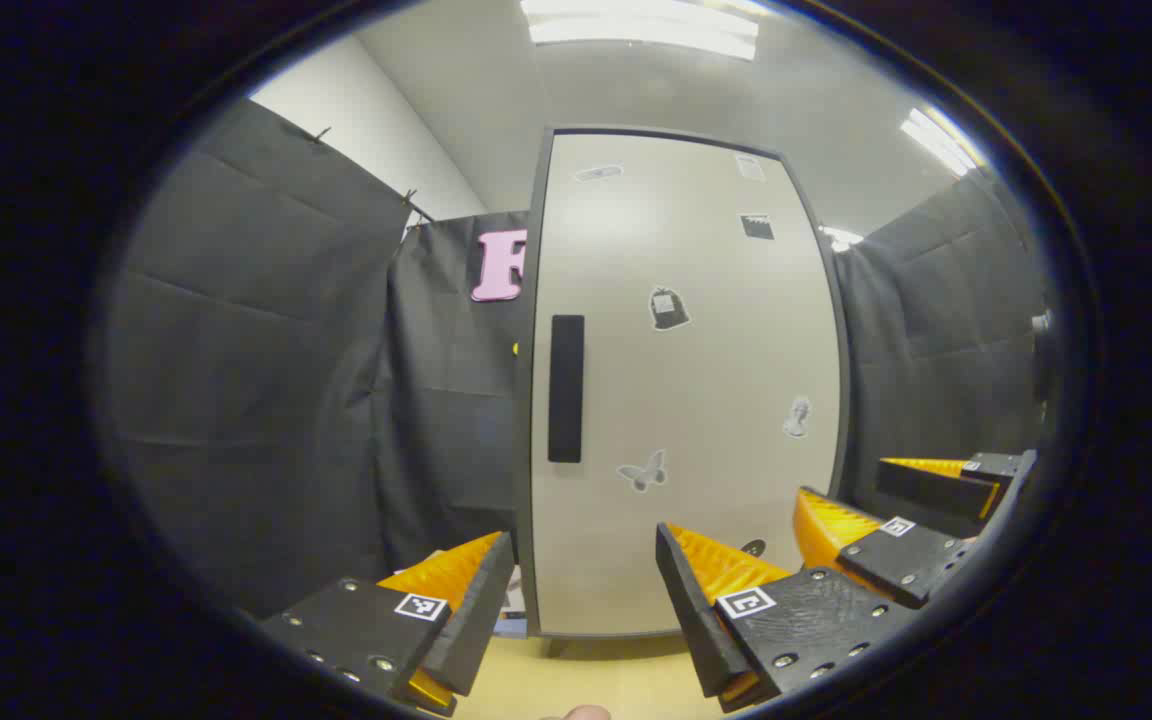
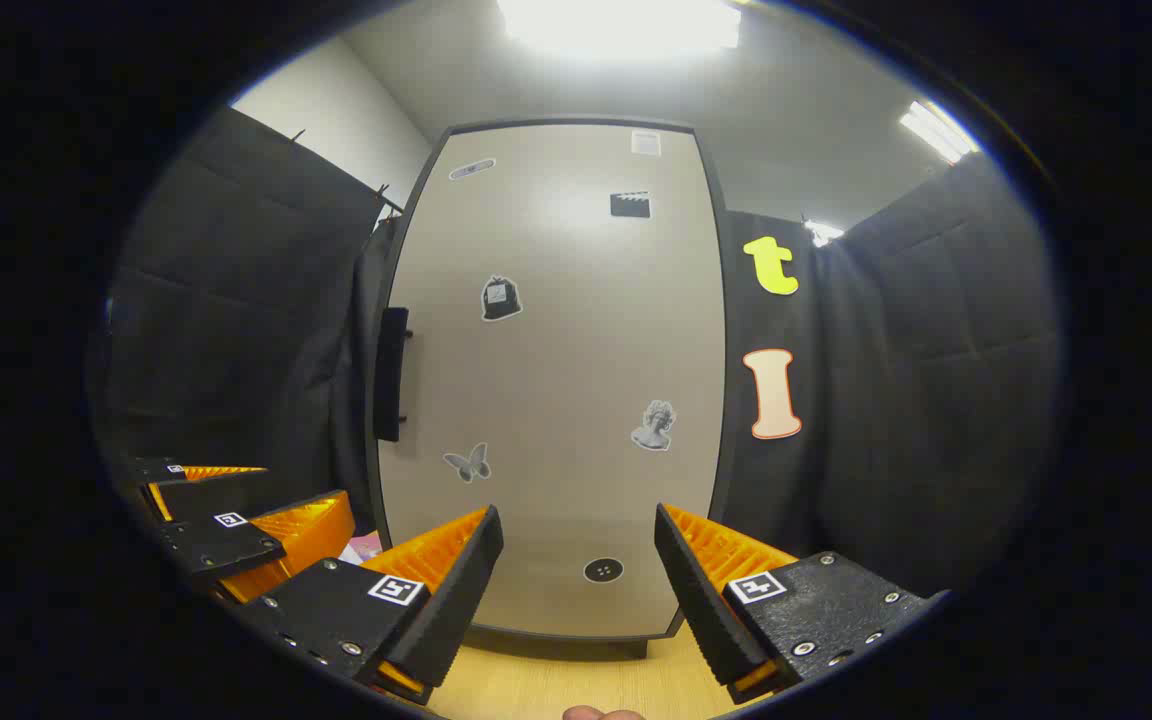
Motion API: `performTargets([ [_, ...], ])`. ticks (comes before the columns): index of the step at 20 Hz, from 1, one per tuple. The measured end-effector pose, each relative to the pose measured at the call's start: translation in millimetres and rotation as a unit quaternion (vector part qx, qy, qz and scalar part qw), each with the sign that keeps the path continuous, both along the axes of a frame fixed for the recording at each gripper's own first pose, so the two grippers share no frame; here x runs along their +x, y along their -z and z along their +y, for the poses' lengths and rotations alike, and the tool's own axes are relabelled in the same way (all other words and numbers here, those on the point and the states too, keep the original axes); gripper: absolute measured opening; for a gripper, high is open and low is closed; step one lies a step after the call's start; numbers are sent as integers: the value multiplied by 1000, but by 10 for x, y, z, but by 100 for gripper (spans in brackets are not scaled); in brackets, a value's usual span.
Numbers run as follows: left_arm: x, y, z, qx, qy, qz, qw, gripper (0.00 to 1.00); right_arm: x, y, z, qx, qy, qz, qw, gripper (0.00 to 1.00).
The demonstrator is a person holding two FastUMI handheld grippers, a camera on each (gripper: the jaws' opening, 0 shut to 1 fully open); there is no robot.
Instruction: Open the cabinet door with the right hand, grasp the bottle in the cabinet with the left hand and place it on the coaster, then close the cabinet door with the right hand.
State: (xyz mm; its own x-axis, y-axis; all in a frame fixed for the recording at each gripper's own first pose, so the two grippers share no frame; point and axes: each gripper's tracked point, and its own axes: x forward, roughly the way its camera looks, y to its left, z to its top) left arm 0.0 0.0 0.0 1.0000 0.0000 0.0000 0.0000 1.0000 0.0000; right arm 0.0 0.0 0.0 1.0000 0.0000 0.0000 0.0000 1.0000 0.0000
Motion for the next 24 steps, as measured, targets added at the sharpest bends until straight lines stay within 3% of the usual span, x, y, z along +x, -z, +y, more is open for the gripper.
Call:
performTargets([
  [2,-10,-13,1,5,2,-6,1000,87,-14,-29,29,0,-4,-5,1000,92],
  [6,11,-46,37,16,-1,-10,1000,82,-51,-44,19,-4,-3,-9,1000,92],
  [8,52,-13,13,6,5,-3,1000,87,-66,-39,25,-1,-3,-6,1000,93],
  [11,46,16,-42,-2,16,-2,1000,77,-109,-11,-17,-2,3,1,1000,93],
  [14,55,5,-45,-3,16,-5,1000,82,-136,5,-20,2,1,5,1000,93],
  [15,58,16,-62,-6,19,-4,1000,77,-143,-1,-30,0,4,7,1000,93],
  [16,63,23,-63,-8,20,-1,1000,82,-153,-9,-36,-2,6,6,1000,92],
  [17,66,35,-55,-10,19,3,1000,77,-158,-18,-27,-1,4,4,1000,92],
  [18,67,22,-55,-11,20,4,1000,82,-164,-34,-12,-1,1,0,1000,92],
  [19,56,12,-58,-9,22,3,1000,77,-167,-42,-13,-4,2,-1,1000,93],
  [20,71,0,-53,-6,22,2,1000,82,-173,-41,-13,-6,2,-2,1000,93],
  [24,64,38,-30,-2,16,11,1000,82,-141,-21,4,-2,-6,1,1000,93],
])
